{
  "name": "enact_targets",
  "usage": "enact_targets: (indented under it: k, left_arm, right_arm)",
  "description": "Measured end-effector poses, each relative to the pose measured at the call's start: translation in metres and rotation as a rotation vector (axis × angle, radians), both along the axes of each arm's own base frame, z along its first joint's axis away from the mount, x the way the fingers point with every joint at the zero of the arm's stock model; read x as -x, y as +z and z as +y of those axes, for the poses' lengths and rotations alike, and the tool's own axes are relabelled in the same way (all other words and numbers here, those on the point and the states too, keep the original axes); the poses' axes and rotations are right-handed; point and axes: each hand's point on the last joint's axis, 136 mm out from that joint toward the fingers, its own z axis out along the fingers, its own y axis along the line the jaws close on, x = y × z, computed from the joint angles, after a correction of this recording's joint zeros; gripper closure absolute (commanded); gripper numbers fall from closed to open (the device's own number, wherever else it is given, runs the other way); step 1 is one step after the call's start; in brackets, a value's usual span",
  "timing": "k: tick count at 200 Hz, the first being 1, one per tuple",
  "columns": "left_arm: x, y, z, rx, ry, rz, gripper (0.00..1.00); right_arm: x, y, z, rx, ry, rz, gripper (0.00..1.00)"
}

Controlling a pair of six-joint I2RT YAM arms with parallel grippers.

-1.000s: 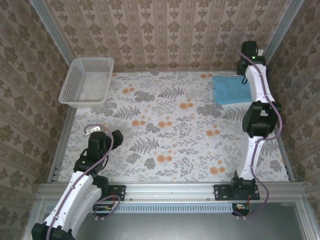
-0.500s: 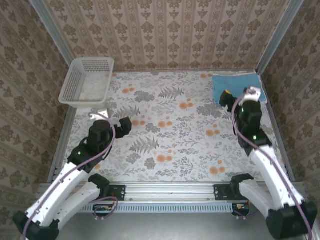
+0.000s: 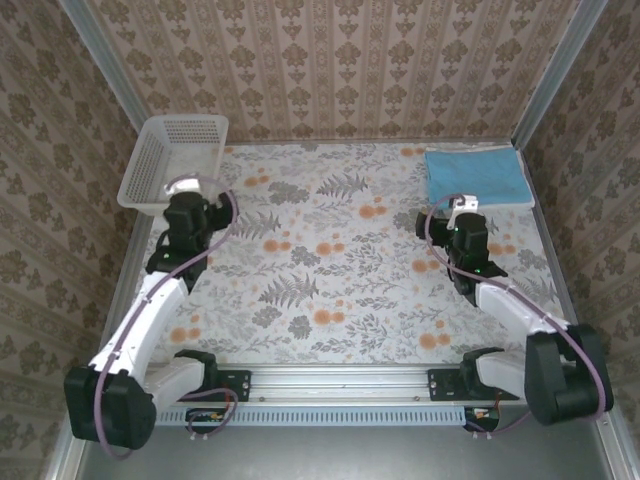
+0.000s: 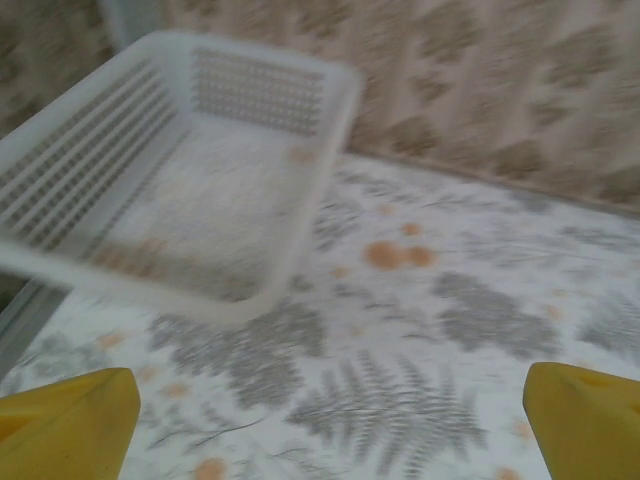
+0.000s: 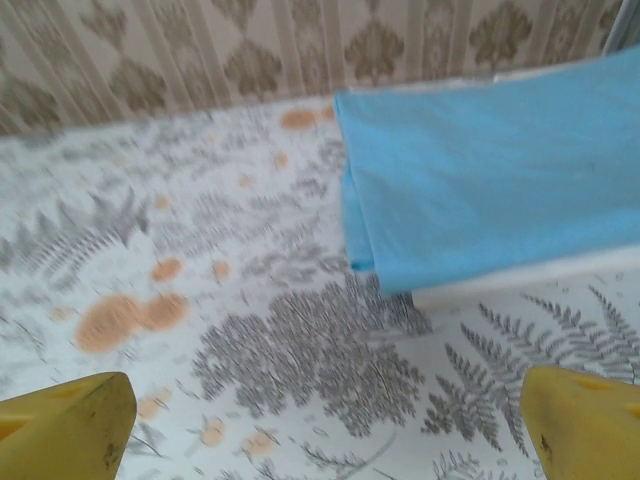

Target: Fold and stack the t-shirts

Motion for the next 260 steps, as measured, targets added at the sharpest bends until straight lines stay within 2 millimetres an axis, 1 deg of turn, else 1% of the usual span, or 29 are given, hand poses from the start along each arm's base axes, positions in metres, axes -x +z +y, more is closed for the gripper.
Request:
enact_targets:
  k: [12, 21, 34, 46, 61, 85, 102, 116, 134, 164, 172, 186, 197, 215, 224, 240, 250, 260]
  left_arm:
    - [0.005, -0.030, 0.020, -0.006, 0.052, 0.038, 0.00]
    - [0.010, -0.049, 0.028, -0.013, 0.073, 0.060, 0.00]
    - [0.016, -0.072, 0.034, -0.037, 0.082, 0.089, 0.00]
    - [0.017, -0.084, 0.036, -0.067, 0.077, 0.101, 0.00]
    - [0.016, -0.089, 0.040, -0.099, 0.079, 0.094, 0.00]
    - [0.010, -0.093, 0.054, -0.114, 0.116, 0.066, 0.00]
    - [0.007, -0.107, 0.059, -0.131, 0.122, 0.085, 0.00]
    - [0.003, -0.121, 0.061, -0.136, 0.116, 0.108, 0.00]
    - [-0.001, -0.136, 0.062, -0.142, 0.101, 0.135, 0.00]
    - [-0.012, -0.140, 0.060, -0.164, 0.065, 0.114, 0.00]
    - [-0.015, -0.140, 0.058, -0.173, 0.049, 0.103, 0.00]
    - [-0.022, -0.138, 0.055, -0.176, 0.025, 0.070, 0.00]
    - [-0.024, -0.137, 0.053, -0.180, 0.005, 0.043, 0.00]
    - [-0.022, -0.141, 0.045, -0.192, -0.037, -0.009, 0.00]
    - [-0.018, -0.150, 0.041, -0.204, -0.056, -0.012, 0.00]
    - [-0.012, -0.165, 0.036, -0.222, -0.082, 0.020, 0.00]
    - [-0.014, -0.165, 0.033, -0.231, -0.095, 0.023, 0.00]
    - [-0.020, -0.160, 0.031, -0.235, -0.101, 0.021, 0.00]
  right_arm:
    - [-0.003, -0.005, -0.001, 0.038, 0.011, 0.003, 0.00]
    - [-0.004, -0.006, -0.001, 0.073, 0.024, -0.010, 0.00]
    - [-0.006, -0.008, -0.003, 0.117, 0.030, -0.012, 0.00]
    - [-0.008, -0.012, -0.006, 0.144, 0.025, -0.002, 0.00]
    - [-0.009, -0.019, -0.012, 0.157, 0.011, 0.016, 0.00]
    - [-0.009, -0.031, -0.027, 0.165, -0.029, 0.049, 0.01]
    - [-0.008, -0.041, -0.037, 0.165, -0.057, 0.084, 0.01]
    - [-0.007, -0.044, -0.040, 0.161, -0.072, 0.094, 0.00]
    - [-0.010, -0.038, -0.040, 0.155, -0.075, 0.059, 0.01]
    - [-0.015, -0.033, -0.037, 0.133, -0.063, -0.019, 0.00]
    - [-0.017, -0.039, -0.035, 0.128, -0.049, -0.022, 0.00]
    - [-0.019, -0.056, -0.029, 0.120, -0.017, 0.012, 0.01]
    - [-0.020, -0.063, -0.027, 0.115, -0.002, 0.020, 0.00]
    - [-0.014, -0.065, -0.024, 0.113, 0.005, -0.012, 0.00]
    - [-0.008, -0.064, -0.022, 0.117, 0.012, -0.043, 0.01]
    - [0.004, -0.069, -0.018, 0.124, 0.025, -0.072, 0.00]
    - [0.009, -0.074, -0.017, 0.130, 0.031, -0.069, 0.00]
    - [0.008, -0.074, -0.017, 0.133, 0.029, -0.067, 0.00]
